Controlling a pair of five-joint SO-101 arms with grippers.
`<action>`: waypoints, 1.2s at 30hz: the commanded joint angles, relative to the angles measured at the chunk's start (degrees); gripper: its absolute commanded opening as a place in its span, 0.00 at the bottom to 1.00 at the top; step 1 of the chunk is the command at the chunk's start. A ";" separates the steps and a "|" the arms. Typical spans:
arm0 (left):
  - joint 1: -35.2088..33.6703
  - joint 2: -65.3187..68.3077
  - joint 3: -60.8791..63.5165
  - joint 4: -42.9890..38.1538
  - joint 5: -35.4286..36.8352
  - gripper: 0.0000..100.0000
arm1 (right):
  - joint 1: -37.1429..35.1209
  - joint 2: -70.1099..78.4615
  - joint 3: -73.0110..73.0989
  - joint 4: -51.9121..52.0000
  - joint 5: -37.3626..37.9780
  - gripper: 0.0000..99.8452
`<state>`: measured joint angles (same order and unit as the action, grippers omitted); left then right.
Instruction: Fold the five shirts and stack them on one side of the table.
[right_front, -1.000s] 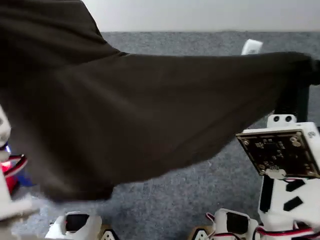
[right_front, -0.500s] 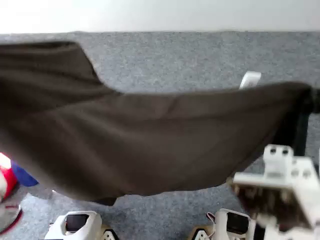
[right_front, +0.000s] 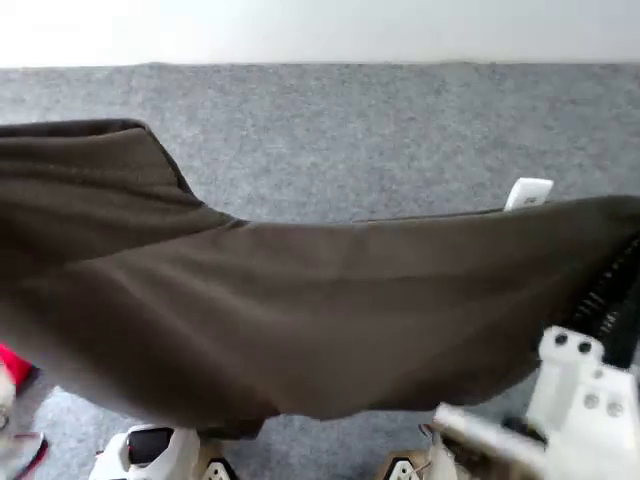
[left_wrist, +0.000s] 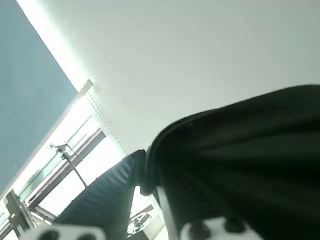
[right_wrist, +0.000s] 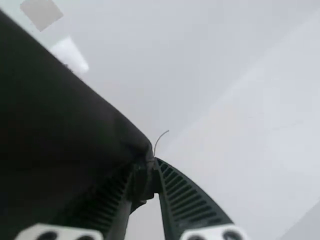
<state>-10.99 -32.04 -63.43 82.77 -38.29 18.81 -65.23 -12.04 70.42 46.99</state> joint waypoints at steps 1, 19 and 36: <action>-0.09 3.08 7.43 0.00 -0.79 0.01 | 0.92 4.35 5.54 -1.63 0.97 0.01; 2.29 21.19 47.52 -25.14 -0.79 0.01 | -6.99 22.99 35.60 -22.37 0.53 0.01; 6.24 46.15 43.82 -60.04 -12.22 0.01 | -11.21 54.64 33.76 -71.08 6.68 0.01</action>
<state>-4.13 13.05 -15.43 26.33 -47.08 9.14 -14.59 26.46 6.15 51.38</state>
